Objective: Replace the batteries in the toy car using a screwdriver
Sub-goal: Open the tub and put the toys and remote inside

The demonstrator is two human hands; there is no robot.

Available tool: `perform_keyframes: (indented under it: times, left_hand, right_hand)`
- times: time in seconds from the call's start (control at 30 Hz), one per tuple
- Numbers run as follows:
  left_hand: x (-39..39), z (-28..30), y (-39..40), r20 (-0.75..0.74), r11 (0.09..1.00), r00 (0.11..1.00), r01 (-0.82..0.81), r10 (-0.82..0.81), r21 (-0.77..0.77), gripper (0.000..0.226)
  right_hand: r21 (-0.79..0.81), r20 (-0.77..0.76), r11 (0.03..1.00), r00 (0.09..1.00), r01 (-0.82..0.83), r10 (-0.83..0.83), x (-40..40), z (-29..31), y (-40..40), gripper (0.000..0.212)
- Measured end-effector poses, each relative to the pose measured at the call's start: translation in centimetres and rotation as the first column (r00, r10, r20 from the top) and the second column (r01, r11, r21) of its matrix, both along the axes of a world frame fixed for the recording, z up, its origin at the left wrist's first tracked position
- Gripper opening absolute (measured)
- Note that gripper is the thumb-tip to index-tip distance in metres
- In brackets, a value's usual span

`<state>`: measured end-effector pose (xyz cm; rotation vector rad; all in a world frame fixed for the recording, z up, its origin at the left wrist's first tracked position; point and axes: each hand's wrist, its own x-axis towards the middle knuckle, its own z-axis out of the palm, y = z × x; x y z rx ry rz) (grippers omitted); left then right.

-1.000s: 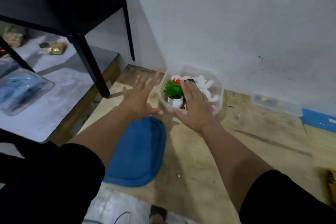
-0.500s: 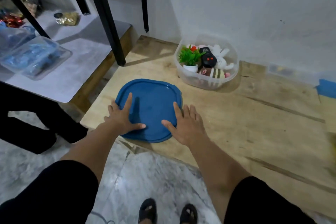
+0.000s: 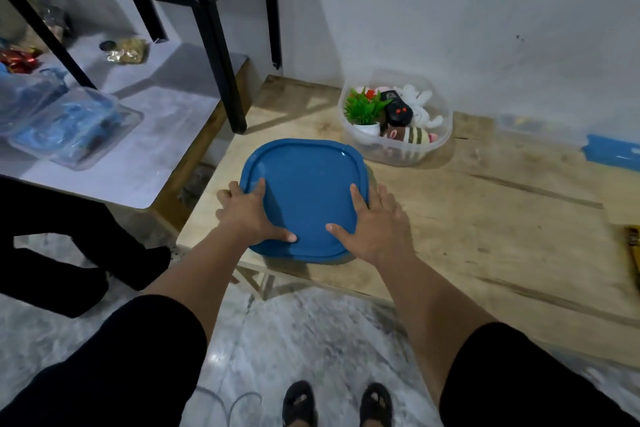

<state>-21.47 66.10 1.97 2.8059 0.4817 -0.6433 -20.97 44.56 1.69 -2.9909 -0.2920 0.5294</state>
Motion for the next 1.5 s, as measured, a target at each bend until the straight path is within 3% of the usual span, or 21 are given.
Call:
perform_keyframes:
  times: [0.23, 0.4, 0.73, 1.07, 1.23, 1.5]
  left_hand:
    - [4.2, 7.8, -1.2, 0.162, 0.988, 0.976, 0.131, -0.144, 0.086, 0.133]
    - [9.3, 10.1, -5.4, 0.213, 0.978, 0.955, 0.207, -0.207, 0.022, 0.134]
    - [19.5, 5.7, -12.5, 0.085, 0.966, 0.962, 0.258, -0.259, 0.022, 0.134]
    - [23.2, 4.7, -13.2, -0.055, 0.959, 0.960, 0.277, -0.273, 0.065, 0.132]
    - [24.2, 5.3, -13.8, -0.112, 0.880, 0.899, 0.437, -0.423, 0.186, 0.124]
    - [25.3, 5.7, -15.1, -0.260, 0.824, 0.837, 0.533, -0.482, 0.190, 0.115]
  right_hand:
    - [0.084, 0.224, 0.993, 0.970, 0.082, -0.099, 3.3, 6.3, -1.8, 0.090]
    - [0.082, 0.248, 0.982, 0.951, 0.170, -0.185, 7.1, 8.8, -6.1, 0.090]
    - [0.023, 0.113, 0.978, 0.972, 0.205, -0.207, 16.8, 4.3, -13.0, 0.093]
    - [0.056, -0.061, 0.982, 0.982, 0.182, -0.178, 20.3, 2.2, -13.5, 0.096]
    - [-0.048, 0.065, 0.998, 0.997, 0.043, -0.040, 21.6, 2.3, -13.6, 0.106]
    - [-0.077, -0.084, 0.992, 0.993, -0.095, 0.088, 22.5, 2.8, -13.7, 0.095]
